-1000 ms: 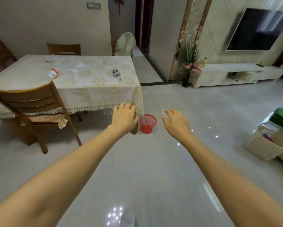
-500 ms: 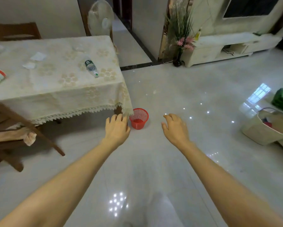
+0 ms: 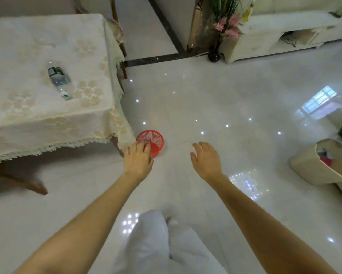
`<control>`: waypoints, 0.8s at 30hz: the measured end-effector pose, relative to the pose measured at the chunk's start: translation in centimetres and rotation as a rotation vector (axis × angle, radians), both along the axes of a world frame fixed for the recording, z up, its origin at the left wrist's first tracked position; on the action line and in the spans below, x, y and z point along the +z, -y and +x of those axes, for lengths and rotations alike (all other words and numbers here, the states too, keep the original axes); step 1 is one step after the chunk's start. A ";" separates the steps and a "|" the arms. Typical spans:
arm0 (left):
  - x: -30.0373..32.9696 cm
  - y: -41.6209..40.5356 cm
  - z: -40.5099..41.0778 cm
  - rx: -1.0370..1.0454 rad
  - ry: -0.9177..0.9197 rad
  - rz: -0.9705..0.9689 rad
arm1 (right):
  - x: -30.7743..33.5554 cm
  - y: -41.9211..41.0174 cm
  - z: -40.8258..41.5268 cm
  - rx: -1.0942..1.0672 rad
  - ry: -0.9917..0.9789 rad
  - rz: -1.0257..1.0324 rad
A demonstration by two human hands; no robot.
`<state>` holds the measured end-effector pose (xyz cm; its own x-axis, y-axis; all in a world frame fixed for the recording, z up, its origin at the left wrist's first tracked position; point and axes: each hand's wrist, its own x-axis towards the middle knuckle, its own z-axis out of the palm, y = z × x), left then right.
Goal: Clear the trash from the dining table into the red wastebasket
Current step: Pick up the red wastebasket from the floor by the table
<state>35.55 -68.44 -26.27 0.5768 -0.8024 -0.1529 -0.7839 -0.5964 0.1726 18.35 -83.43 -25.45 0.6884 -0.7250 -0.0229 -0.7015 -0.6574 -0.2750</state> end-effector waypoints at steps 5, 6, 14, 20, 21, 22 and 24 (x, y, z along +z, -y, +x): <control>-3.4 6.0 2.9 0.040 -0.037 0.017 | -3.5 6.3 3.6 0.040 -0.058 0.052; -4.4 7.2 3.7 0.043 -0.049 0.023 | -4.5 7.6 4.6 0.049 -0.072 0.053; -12.1 14.7 9.8 0.197 -0.171 0.152 | -11.0 15.5 13.5 0.156 -0.218 0.175; -18.6 18.5 13.8 0.353 -0.219 0.148 | -17.4 20.7 19.7 0.322 -0.283 0.217; -20.3 19.2 14.5 0.379 -0.232 0.155 | -19.1 21.6 20.8 0.348 -0.290 0.228; -22.2 19.9 15.0 0.409 -0.246 0.160 | -21.0 22.3 21.9 0.376 -0.297 0.238; -26.4 21.2 15.9 0.464 -0.283 0.174 | -25.3 23.3 23.7 0.431 -0.323 0.259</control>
<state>51.47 -89.68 -52.65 0.7802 -0.4241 -0.4598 -0.3706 -0.9056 0.2064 42.01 -106.77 -50.73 0.8477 -0.3250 -0.4192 -0.4617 -0.8412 -0.2815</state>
